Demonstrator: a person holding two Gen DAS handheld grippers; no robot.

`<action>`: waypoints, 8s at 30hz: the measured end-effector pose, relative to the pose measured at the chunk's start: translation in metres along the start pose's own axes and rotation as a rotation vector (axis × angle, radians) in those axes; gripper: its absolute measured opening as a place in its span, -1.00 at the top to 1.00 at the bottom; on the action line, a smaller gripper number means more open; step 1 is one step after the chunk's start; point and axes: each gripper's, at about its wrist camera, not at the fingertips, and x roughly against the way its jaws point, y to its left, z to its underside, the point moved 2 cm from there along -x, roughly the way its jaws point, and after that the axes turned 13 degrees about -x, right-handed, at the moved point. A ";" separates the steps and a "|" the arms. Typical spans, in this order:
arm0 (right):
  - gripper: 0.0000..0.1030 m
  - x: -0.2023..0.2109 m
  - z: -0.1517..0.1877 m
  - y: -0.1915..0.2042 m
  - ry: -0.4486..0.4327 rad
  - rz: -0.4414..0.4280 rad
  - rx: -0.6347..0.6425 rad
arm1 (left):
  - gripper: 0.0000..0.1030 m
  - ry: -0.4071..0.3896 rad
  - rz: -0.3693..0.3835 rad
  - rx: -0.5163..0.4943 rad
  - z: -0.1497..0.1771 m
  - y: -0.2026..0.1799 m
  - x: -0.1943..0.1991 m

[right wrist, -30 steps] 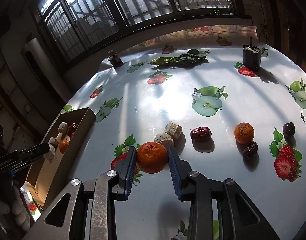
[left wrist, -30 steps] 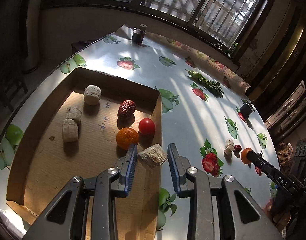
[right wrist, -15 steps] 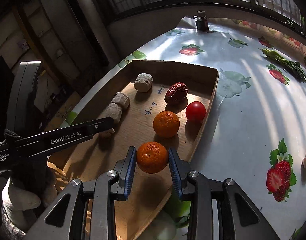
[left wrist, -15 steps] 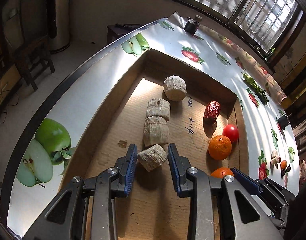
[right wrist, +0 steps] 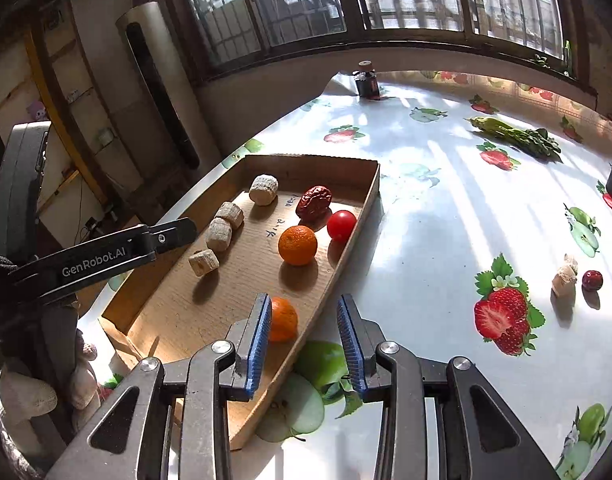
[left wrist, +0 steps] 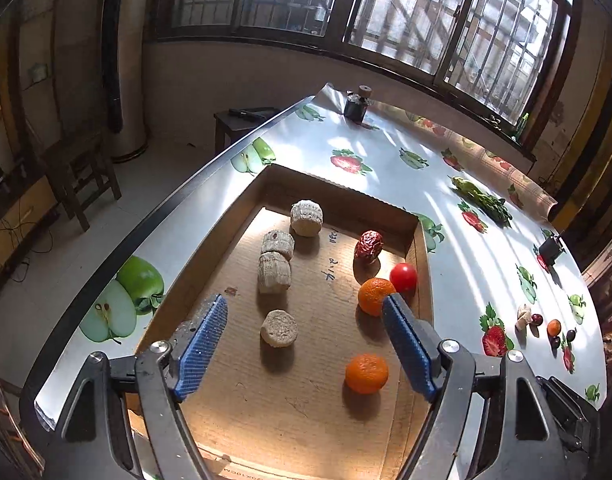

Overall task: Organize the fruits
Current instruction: 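Move both open grippers back to the remaining pastries and fruit, then grasp a white pastry with the left gripper while the right gripper grasps a mandarin orange, then place the pastry in the box with the left gripper while the right gripper releases the orange there, then move both open grippers back to the last pastry and red dates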

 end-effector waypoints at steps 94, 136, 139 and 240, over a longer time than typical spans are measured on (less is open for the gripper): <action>0.17 0.093 -0.086 -0.290 -0.083 0.304 -0.373 | -0.27 0.079 0.243 -0.447 -0.003 -0.249 -0.039; 0.38 0.073 -0.076 -0.198 -0.088 0.173 -0.154 | 0.48 0.039 0.264 -0.353 0.002 -0.193 -0.027; 0.38 0.069 -0.070 -0.153 -0.065 0.110 -0.093 | 0.48 0.049 0.210 -0.276 0.005 -0.143 -0.019; 0.24 0.160 -0.006 -0.301 -0.128 0.455 -0.487 | -0.75 0.106 0.167 -0.260 0.036 -0.153 0.003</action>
